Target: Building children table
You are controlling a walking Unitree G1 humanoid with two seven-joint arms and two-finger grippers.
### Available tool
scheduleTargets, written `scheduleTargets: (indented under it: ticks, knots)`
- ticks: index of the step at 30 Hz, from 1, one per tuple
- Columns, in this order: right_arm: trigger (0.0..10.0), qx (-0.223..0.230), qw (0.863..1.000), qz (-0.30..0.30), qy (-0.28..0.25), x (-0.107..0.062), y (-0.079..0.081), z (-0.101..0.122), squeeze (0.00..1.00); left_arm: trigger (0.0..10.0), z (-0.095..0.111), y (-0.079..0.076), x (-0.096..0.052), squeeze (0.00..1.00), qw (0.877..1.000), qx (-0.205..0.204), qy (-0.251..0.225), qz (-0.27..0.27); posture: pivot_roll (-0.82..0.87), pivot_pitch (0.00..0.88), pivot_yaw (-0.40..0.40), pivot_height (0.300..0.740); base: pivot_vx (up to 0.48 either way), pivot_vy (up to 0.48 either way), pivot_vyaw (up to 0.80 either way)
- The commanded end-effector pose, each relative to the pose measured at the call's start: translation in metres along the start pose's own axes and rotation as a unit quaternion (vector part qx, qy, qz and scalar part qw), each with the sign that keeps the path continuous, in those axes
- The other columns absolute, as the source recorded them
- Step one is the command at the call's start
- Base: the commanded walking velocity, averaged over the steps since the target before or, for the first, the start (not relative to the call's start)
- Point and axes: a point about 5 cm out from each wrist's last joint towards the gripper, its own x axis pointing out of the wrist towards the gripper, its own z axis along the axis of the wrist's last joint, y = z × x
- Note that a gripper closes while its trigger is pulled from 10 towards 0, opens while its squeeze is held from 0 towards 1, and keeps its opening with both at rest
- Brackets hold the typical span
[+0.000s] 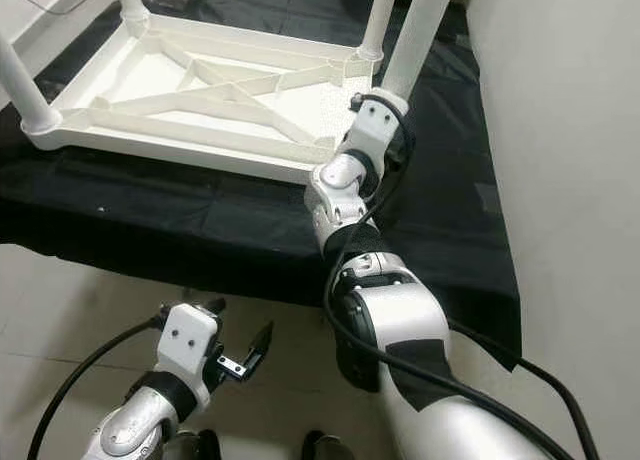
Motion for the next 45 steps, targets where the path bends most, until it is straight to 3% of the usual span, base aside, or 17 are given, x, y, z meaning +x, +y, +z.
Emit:
scheduleTargets:
  ticks: [1,5,11,14,18,20,24,29,32,35,36,41,42,45]
  knots:
    - [10.0,-0.006,1.0,0.019,-0.01,0.001,-0.003,-0.004,0.0,10.0,-0.005,-0.002,-0.001,0.0,1.0,0.003,0.01,-0.004,0.13,0.241,-0.079,0.74,0.0,0.0,0.0]
    - [10.0,0.004,0.996,0.08,-0.033,0.004,-0.001,0.001,0.0,10.0,-0.004,-0.001,-0.001,0.0,1.0,0.003,0.01,-0.003,0.13,0.239,-0.078,0.74,0.0,0.0,0.0]
    - [10.0,0.015,0.991,0.123,-0.05,0.011,-0.007,0.005,0.0,10.0,-0.004,0.0,-0.001,0.0,1.0,0.003,0.01,-0.003,0.12,0.239,-0.079,0.74,0.0,0.0,0.0]
    - [10.0,0.029,0.973,0.224,-0.049,0.02,-0.015,0.004,0.0,10.0,-0.004,0.0,0.0,0.0,1.0,0.002,0.008,-0.003,0.12,0.239,-0.081,0.74,0.0,0.0,0.0]
    - [10.0,0.03,0.967,0.25,-0.048,0.023,-0.018,0.003,0.0,10.0,-0.004,0.0,0.0,0.0,1.0,0.002,0.008,-0.002,0.12,0.237,-0.081,0.74,0.0,0.0,0.0]
    - [10.0,0.029,0.953,0.298,-0.041,0.028,-0.024,0.003,0.0,10.0,-0.005,0.0,0.0,0.0,1.0,0.003,0.007,-0.003,0.12,0.236,-0.08,0.74,0.0,0.0,0.0]
    - [10.0,0.029,0.944,0.327,-0.034,0.032,-0.028,0.005,0.0,10.0,-0.005,0.0,0.001,0.0,1.0,0.003,0.007,-0.003,0.12,0.235,-0.081,0.74,0.0,0.0,0.0]
    - [10.0,0.046,0.917,0.395,-0.014,0.035,-0.031,0.008,0.0,10.0,-0.005,-0.001,0.0,0.0,1.0,0.003,0.007,-0.003,0.13,0.232,-0.085,0.74,0.0,0.0,0.0]
    - [10.0,0.047,0.913,0.405,-0.011,0.035,-0.031,0.008,0.0,10.0,-0.005,-0.001,0.0,0.0,1.0,0.003,0.007,-0.002,0.13,0.232,-0.085,0.74,0.0,0.0,0.0]
    - [10.0,0.05,0.887,0.46,0.001,0.035,-0.033,0.009,0.0,10.0,-0.005,-0.002,0.0,0.0,1.0,0.002,0.008,-0.002,0.13,0.225,-0.085,0.74,0.0,0.0,0.0]
    - [10.0,0.05,0.887,0.46,0.001,0.035,-0.033,0.009,0.0,10.0,-0.005,-0.002,0.0,0.0,1.0,0.002,0.008,-0.002,0.13,0.225,-0.085,0.74,0.0,0.0,0.0]
    - [10.0,0.063,0.85,0.523,0.023,0.03,-0.034,0.002,0.0,10.0,-0.006,-0.003,-0.001,0.0,1.0,0.002,0.009,-0.003,0.14,0.223,-0.089,0.74,0.0,0.0,0.0]
    - [10.0,0.063,0.85,0.523,0.023,0.03,-0.034,0.002,0.0,10.0,-0.006,-0.003,-0.001,0.0,1.0,0.002,0.009,-0.003,0.14,0.223,-0.089,0.74,0.0,0.0,0.0]
    - [10.0,0.058,0.831,0.552,0.031,0.027,-0.034,0.0,0.0,10.0,-0.006,-0.003,-0.001,0.0,1.0,0.002,0.009,-0.003,0.14,0.221,-0.089,0.74,0.0,0.0,0.0]
